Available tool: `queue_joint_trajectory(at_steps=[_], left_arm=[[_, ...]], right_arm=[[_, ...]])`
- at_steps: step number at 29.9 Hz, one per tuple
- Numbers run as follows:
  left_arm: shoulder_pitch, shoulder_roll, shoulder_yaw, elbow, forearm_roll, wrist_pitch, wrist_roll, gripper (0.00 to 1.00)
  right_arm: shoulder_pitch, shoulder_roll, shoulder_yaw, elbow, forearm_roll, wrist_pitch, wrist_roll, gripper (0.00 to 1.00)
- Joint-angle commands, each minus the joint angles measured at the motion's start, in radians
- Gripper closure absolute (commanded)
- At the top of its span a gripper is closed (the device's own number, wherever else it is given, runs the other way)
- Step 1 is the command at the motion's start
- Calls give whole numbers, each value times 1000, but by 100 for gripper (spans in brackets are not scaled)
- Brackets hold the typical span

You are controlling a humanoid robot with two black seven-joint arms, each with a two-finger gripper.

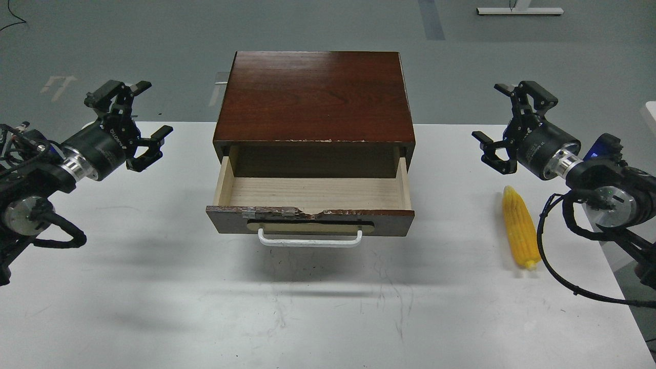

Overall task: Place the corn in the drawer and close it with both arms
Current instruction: 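Move the right gripper toward the yellow corn cob on the table, then grasp the yellow corn cob with the right gripper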

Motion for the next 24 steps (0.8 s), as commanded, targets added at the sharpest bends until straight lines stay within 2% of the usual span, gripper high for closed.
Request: queue_joint_trajectory(at_steps=[1,6,8,9,11,13,18,24], left_arm=[[-6,5,0,0,1,0,0,2],[-5,13,1,0,0,0,-2,2],[-5,17,1,-1,0,0,-3,2],[-2,19,1,0,0,0,-5,2],[3,19,1,0,0,0,-8,2],[10,19,0,0,0,0,-13,2],[14,25,0,2,0,0,-11,2],[10,25,0,2,0,0,-13,2]], right_arm=[[-1,-1,-1,1,0,-1,-1,0],[-2,-34,-27,13,-54,-9,5,4],[15,-100,-68,15,-267,-56,8,6],[30,-133,-94,15,-488,-120,13,6],[54,-163,-122,16,-727,-194,13,5],[67,-258,-144,44,-1087,-256,13,3],[65,-441,-255,261,-1199,-239,10,3],[58,-458,-436,285,-1299,-239,0,3]])
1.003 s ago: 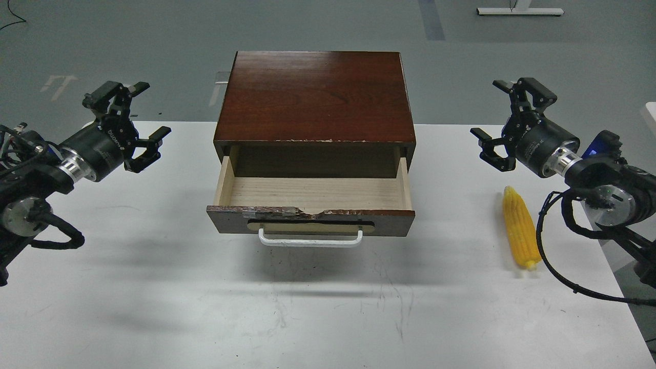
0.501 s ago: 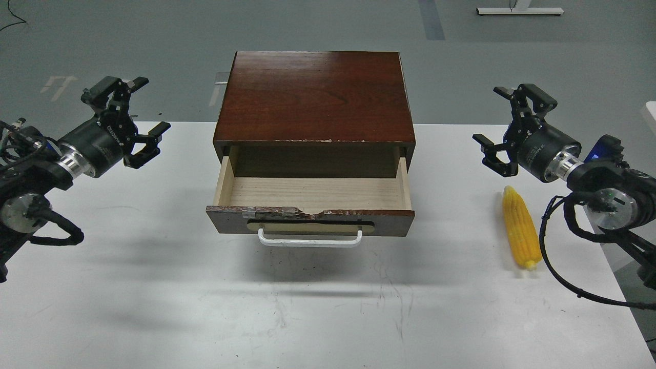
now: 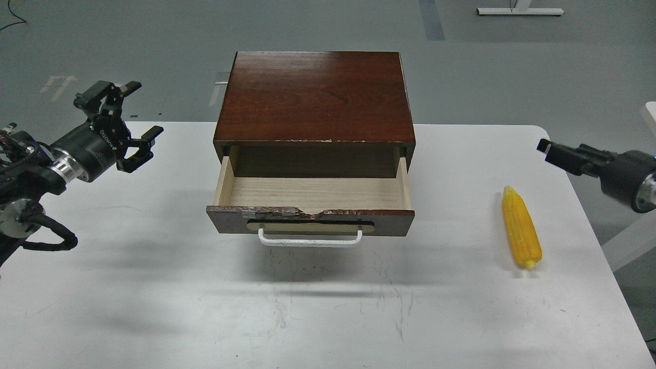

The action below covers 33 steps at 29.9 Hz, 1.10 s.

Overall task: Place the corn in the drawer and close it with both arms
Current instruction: 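Grasp the yellow corn cob with the right gripper, then lift the corn cob and carry it over the open drawer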

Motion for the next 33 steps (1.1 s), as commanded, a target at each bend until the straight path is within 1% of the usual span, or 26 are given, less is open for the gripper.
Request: queue_joint_trajectory(at_steps=[1,3,7,11,14,15,17,19,21,24,25,27,28,29,30,31,33], left_arm=[[-2,0,0,0,0,0,-1,2],[-2,0,0,-2,0,0,-1,2],[-2,0,0,-2,0,0,-4,2],[-1,3,1,0,0,0,-5,2],[1,11,1,0,0,0,-5,2],[1,15,1,0,0,0,-5,2],[4,23,1,4,1,0,-5,2],[7,24,1,4,2,0,-5,2],[13,28,1,4,2,0,-5,2],[15,40,1,4,2,0,-5,2],[15,44,1,4,2,0,-5,2],[15,47,1,4,2,0,-4,2],[15,52,1,4,0,0,-5,2],[15,55,1,4,1,0,-5,2],[15,58,1,4,2,0,-5,2],[15,60,1,4,0,0,-5,2],[15,60,1,4,2,0,-3,2]], right_arm=[[-17,1,-75,-9,-28,0,-3,3],[-37,26,-104,-32,-28,-11,-3,4],[-55,63,-106,-63,-27,-16,-4,4],[-92,144,-106,-122,-27,-17,-19,5],[-110,181,-108,-158,-27,-19,-19,6],[-112,188,-108,-165,-27,-19,-18,8],[-113,215,-108,-193,-27,-22,-19,17],[-113,231,-109,-208,-27,-23,-18,18],[-112,262,-109,-236,-27,-25,-19,26],[-112,299,-109,-270,-27,-26,-21,31],[-113,305,-111,-274,-27,-25,-29,43],[-115,307,-111,-274,-27,-26,-50,56],[-116,307,-112,-276,-28,-26,-76,70],[-118,307,-117,-277,-28,-26,-87,76],[-116,308,-124,-287,-27,-29,-96,85],[-110,308,-128,-294,-27,-36,-95,90],[-100,308,-128,-294,-27,-45,-95,93]])
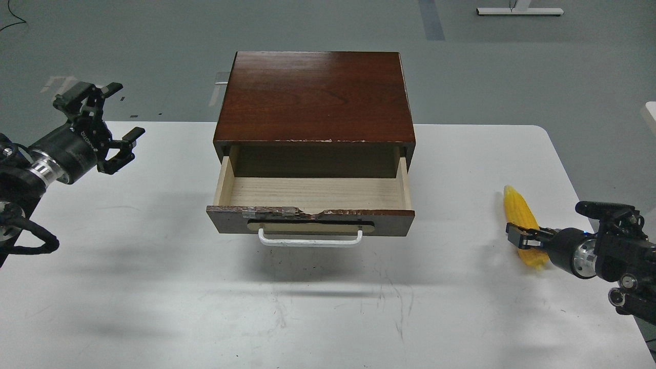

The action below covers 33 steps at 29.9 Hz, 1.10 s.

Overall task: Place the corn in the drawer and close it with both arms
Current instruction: 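Lift the corn cob and carry it over the open drawer, then lower the corn into the drawer and open the right gripper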

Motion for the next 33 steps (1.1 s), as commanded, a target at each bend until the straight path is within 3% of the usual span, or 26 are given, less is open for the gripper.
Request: queue_joint_trajectory(at_steps=[1,3,6,12,15,21,26,30,33], left_arm=[[0,5,0,0,0,0,2,2],[0,7,-2,0,0,0,0,2],[0,8,-2,0,-1,0,0,2],[0,10,-2,0,-1,0,0,2],[0,10,-2,0,-1,0,0,2],[0,24,-3,0,-3,0,0,2],[0,36,-5,0,-3,0,-1,2],[2,51,-6,0,-5,0,-1,2],[3,67,-6,0,-11,0,-1,2]], right_arm=[[25,-1,0,-5,0,-17,0,96],[114,-12,-4,-1,-3,-19,15,99],[264,-48,-4,4,-24,-22,73,99],[669,-40,-4,34,-245,-46,272,99],[761,48,-6,85,-328,-45,320,99],[808,183,-44,287,-510,-25,323,99],[802,290,-132,318,-578,-7,325,95],[794,332,-184,298,-583,10,323,83],[776,335,-198,289,-583,10,325,57]])
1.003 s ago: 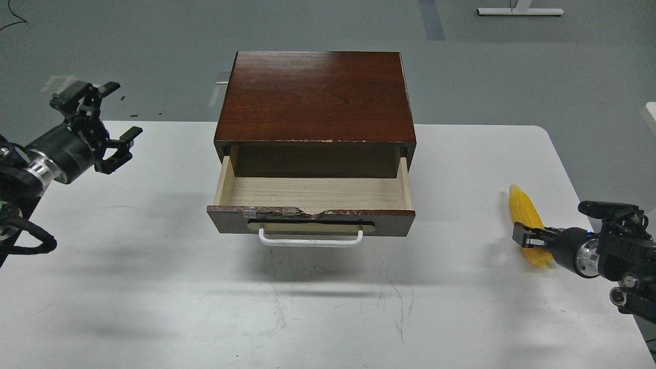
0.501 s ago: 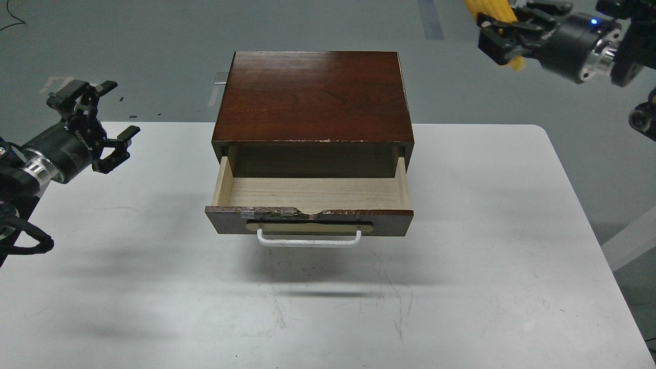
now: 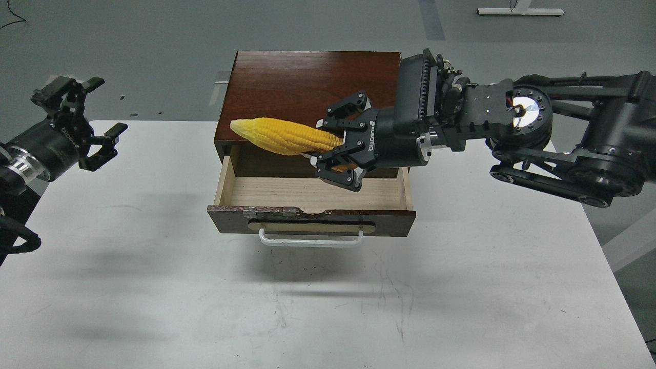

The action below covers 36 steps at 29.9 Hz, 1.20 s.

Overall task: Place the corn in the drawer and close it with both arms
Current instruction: 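Lower the corn into the drawer and open the right gripper, then withdraw the right gripper away from the drawer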

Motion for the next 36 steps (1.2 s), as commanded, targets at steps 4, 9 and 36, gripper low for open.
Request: queue_joint_trajectory(at_steps=[4,9,36], left_arm=[[14,23,-1,1,-6,0,0,2],[16,23,-1,1,-7,0,-2,2],[10,21,-10,12,-7,0,6,2]], right_arm=[[-21,11,-11,-27,1,1,-1,0],[-38,19,-11,-41,4,1,-4,0],[-255,-125,503,-530,1766,314,-369,0]])
